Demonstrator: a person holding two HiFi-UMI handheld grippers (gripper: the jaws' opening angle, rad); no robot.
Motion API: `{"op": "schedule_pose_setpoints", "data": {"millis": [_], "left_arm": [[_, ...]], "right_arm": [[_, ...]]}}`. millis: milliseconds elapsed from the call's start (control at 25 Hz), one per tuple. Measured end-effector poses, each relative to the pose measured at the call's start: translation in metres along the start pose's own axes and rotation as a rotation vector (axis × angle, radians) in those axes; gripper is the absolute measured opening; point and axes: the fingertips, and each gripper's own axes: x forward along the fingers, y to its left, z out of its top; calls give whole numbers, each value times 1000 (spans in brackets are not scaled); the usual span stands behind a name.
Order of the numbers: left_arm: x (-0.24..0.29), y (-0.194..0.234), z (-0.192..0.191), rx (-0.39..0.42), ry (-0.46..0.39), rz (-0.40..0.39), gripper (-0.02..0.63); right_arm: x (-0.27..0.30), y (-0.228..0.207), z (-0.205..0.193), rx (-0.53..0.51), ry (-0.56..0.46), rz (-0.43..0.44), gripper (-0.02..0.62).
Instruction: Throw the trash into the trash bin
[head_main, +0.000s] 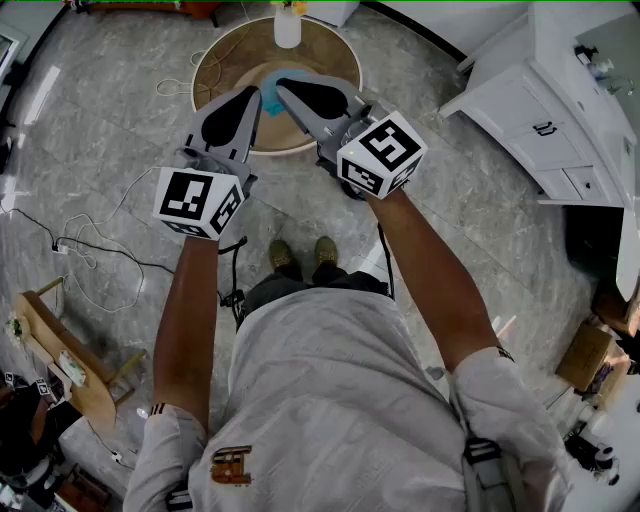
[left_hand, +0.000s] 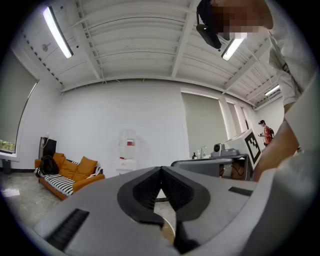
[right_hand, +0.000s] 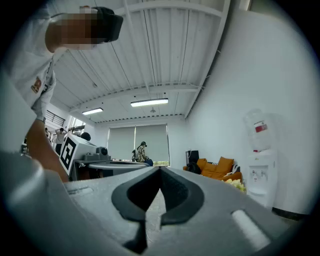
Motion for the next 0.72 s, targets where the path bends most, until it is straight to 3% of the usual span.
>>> {"op": "schedule_pose_setpoints", "data": {"millis": [480,720], "left_arm": [[4,16,-8,-11,1,0,-2],[4,30,-19,-17,5,6,-2]], "right_arm": [[14,2,-9,-29,6,18,0],[21,-11,-21,-39,30,-36,0]]}}
